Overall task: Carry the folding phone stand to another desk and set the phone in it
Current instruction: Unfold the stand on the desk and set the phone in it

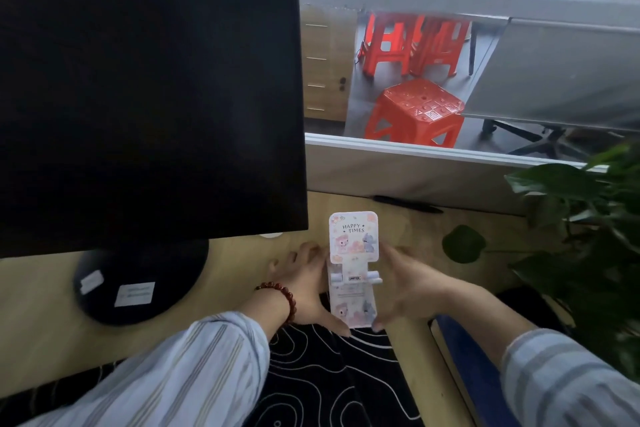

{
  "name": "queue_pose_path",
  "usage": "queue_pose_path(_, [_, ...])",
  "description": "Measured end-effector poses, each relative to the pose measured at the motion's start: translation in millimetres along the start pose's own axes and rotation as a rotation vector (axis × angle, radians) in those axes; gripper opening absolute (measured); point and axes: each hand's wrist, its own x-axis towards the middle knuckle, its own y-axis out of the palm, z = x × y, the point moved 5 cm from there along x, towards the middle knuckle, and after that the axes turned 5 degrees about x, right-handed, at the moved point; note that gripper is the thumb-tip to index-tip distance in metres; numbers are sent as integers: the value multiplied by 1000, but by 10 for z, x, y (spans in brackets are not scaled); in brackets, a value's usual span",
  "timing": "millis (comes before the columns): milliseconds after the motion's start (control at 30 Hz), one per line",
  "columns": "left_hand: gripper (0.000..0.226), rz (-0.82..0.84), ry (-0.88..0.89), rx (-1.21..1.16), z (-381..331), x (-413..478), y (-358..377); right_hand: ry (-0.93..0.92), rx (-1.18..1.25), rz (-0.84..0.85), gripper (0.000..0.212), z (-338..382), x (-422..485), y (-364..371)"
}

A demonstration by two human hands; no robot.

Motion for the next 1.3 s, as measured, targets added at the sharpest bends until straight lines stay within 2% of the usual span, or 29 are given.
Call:
queue_pose_path(167, [111, -35, 103, 75, -10, 66, -88, -43, -95, -135, 109, 29, 23, 184])
queue_pose_path(267, [113, -13, 115, 86, 25, 124, -148, -92, -82, -211, 103, 52, -27, 227])
queue_pose_path(400, [117, -23, 92, 118, 19, 159, -128, -46, -145, -133, 101, 70, -27, 152])
queue_pose_path(567, [117, -111, 16, 45, 28, 117, -60, -60, -263, -6, 99, 205, 148, -12])
queue_pose_path(700, [114, -158, -2, 69, 54, 91, -59, -83, -315, 15, 93, 269, 202, -36])
queue_pose_path(800, [107, -176, 36, 88, 107, 94, -89, -87, -220, -60, 98, 229, 232, -20])
queue_pose_path(1000, [98, -90, 127, 82, 169, 174, -185, -65, -95, -272, 111, 26, 195, 229])
queue_pose_path(1133, [110, -131, 123, 60, 113, 118, -131, -97, -168, -141, 111, 41, 189, 157])
queue_pose_path(1300, [120, -190, 16, 58, 80, 7, 28, -130, -272, -21, 107, 100, 195, 89])
